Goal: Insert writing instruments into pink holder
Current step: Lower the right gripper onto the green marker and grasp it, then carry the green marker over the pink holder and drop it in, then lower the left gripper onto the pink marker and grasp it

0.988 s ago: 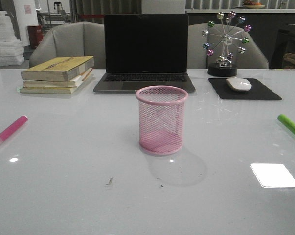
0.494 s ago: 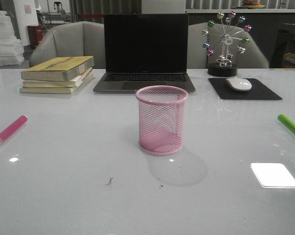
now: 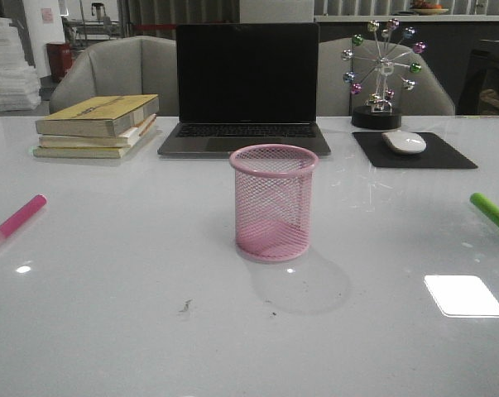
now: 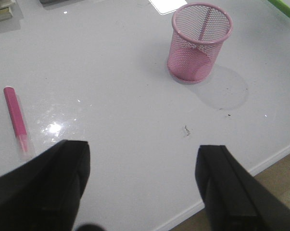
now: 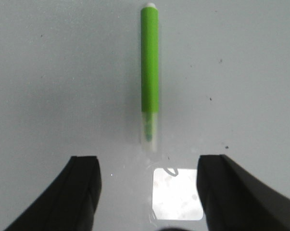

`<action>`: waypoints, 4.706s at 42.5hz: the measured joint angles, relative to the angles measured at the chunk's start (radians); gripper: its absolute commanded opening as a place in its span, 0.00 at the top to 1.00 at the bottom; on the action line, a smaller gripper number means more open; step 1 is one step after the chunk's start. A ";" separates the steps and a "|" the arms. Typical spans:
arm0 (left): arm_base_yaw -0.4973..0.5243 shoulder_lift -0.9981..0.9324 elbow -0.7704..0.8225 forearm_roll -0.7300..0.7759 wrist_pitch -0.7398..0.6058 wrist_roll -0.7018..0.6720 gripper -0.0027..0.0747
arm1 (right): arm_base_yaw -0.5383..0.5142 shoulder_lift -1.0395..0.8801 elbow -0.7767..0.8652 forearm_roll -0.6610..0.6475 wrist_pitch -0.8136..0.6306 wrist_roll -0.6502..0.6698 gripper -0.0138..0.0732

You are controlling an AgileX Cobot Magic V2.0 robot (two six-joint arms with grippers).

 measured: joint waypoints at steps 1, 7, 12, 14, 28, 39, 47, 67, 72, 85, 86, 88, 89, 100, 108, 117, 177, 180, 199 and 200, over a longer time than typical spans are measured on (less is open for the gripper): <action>-0.002 0.000 0.000 0.000 0.000 0.000 0.31 | 0.000 0.038 -0.024 0.002 0.009 0.000 0.27; -0.004 0.000 0.000 0.002 0.000 0.000 0.31 | 0.000 0.208 -0.178 0.009 0.062 0.000 0.27; -0.004 0.000 0.000 0.002 0.000 0.000 0.31 | 0.000 0.318 -0.286 0.013 0.106 -0.011 0.27; -0.004 0.000 0.000 0.002 0.000 0.000 0.31 | -0.002 0.359 -0.329 0.017 0.125 -0.019 0.27; -0.004 0.000 0.000 0.000 0.000 0.000 0.31 | -0.031 0.528 -0.506 0.035 0.185 -0.058 0.27; -0.004 0.000 0.000 0.000 0.000 0.000 0.31 | -0.033 0.572 -0.554 0.075 0.187 -0.099 0.28; -0.004 0.000 0.000 0.000 0.000 0.000 0.31 | -0.033 0.586 -0.570 0.082 0.187 -0.106 0.49; -0.004 0.000 0.000 0.000 0.000 0.000 0.31 | -0.027 0.528 -0.550 0.087 0.186 -0.110 0.64; -0.004 0.000 0.000 -0.002 0.000 0.000 0.31 | -0.001 0.418 -0.473 0.091 0.130 -0.132 0.64; -0.004 0.000 0.000 -0.002 0.000 0.000 0.31 | 0.138 -0.039 -0.013 0.150 -0.369 -0.160 0.64; -0.004 0.000 0.000 -0.002 0.000 0.000 0.31 | 0.151 -0.069 0.018 0.152 -0.409 -0.160 0.64; -0.004 0.000 0.000 -0.002 0.000 0.000 0.31 | 0.184 -0.135 0.087 0.157 -0.499 -0.160 0.64; -0.004 0.000 0.000 -0.002 0.000 0.000 0.31 | 0.200 -0.160 0.113 0.160 -0.535 -0.160 0.64; -0.004 0.000 0.000 -0.002 0.000 0.000 0.35 | 0.424 -0.278 0.304 0.172 -0.940 -0.151 0.64; -0.004 0.000 0.000 -0.002 0.000 0.000 0.35 | 0.563 -0.171 0.325 0.172 -1.203 -0.151 0.64; -0.004 0.000 0.000 -0.002 0.000 0.000 0.35 | 0.582 0.019 0.325 0.158 -1.471 -0.149 0.63; 0.010 0.016 -0.003 0.004 0.022 -0.036 0.35 | 0.581 -0.664 0.392 0.103 -0.054 -0.149 0.30; 0.045 0.046 -0.019 0.012 0.057 -0.056 0.35 | 0.581 -0.665 0.392 0.103 -0.048 -0.149 0.30; 0.339 0.507 -0.284 0.089 0.128 -0.071 0.35 | 0.581 -0.665 0.392 0.103 -0.041 -0.149 0.30; 0.342 0.535 -0.302 0.098 0.128 -0.071 0.35 | 0.581 -0.665 0.392 0.103 -0.041 -0.149 0.30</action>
